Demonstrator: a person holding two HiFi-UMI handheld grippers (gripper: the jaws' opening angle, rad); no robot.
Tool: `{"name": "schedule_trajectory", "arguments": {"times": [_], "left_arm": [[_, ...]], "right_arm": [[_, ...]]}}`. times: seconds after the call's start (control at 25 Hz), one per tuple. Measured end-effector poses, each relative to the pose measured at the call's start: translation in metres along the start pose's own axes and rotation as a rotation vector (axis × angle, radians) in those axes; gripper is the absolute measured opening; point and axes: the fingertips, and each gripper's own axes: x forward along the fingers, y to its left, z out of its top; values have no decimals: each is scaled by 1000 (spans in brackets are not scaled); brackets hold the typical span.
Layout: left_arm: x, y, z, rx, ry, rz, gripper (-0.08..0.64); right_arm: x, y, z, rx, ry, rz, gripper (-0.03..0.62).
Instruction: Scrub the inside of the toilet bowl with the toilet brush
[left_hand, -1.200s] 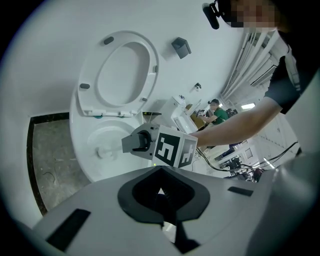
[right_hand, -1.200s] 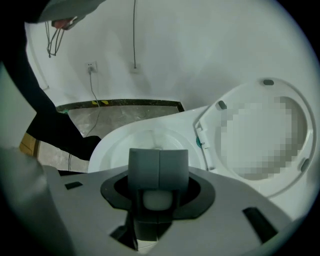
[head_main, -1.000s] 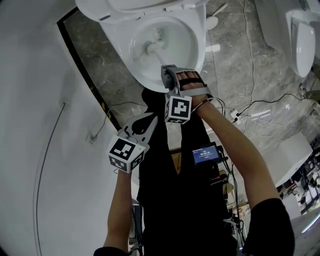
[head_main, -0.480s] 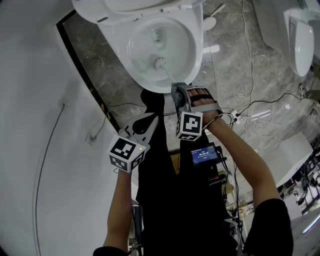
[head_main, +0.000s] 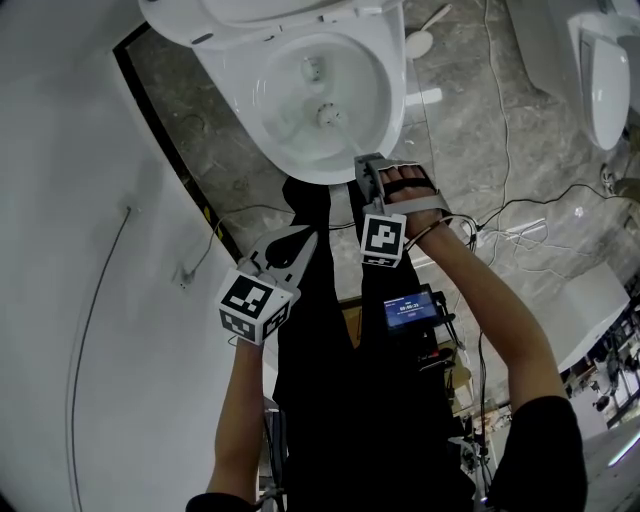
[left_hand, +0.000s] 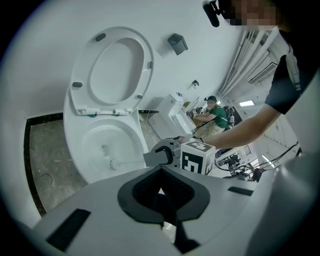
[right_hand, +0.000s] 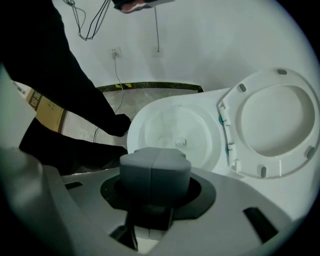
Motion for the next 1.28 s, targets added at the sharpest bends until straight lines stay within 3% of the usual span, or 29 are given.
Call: {"name": "schedule_trajectory", "arguments": {"times": [0.16,0.28,0.4,0.48,0.68,0.8,1.0,1.08,1.16,1.28], "left_arm": [[0,1,-3,-6,6,6,11],[0,0,-1,-3,2,9,11],[1,1,-2,-5,5,13,11],[1,1,-2,-9,5,15,11],[1,0,-1,-13,0,18,11],[4,-1,-2,-13,6,14,11],[10,-5,-4,-14,12,11,11],[11,-7,-6,-5,9,3,11],[11,-7,-3,9,1,2,11],[9,-6,-3,6,1,10,11]], "right_arm": [[17,-18,4,-88,-8,-104,170],[28,-28,3,-138,-7,-137,170],[39,-29,-12,-272,81,-107,170],[43,-37,-19,-343,122,-133,170],[52,-49,-33,-430,183,-191,170],[55,-49,-32,-365,169,-178,170],[65,-39,-18,-2,71,-54,172],[64,-38,-15,76,59,-21,173],[61,-39,-17,85,55,-10,172],[55,-33,-27,4,55,-24,173]]}}
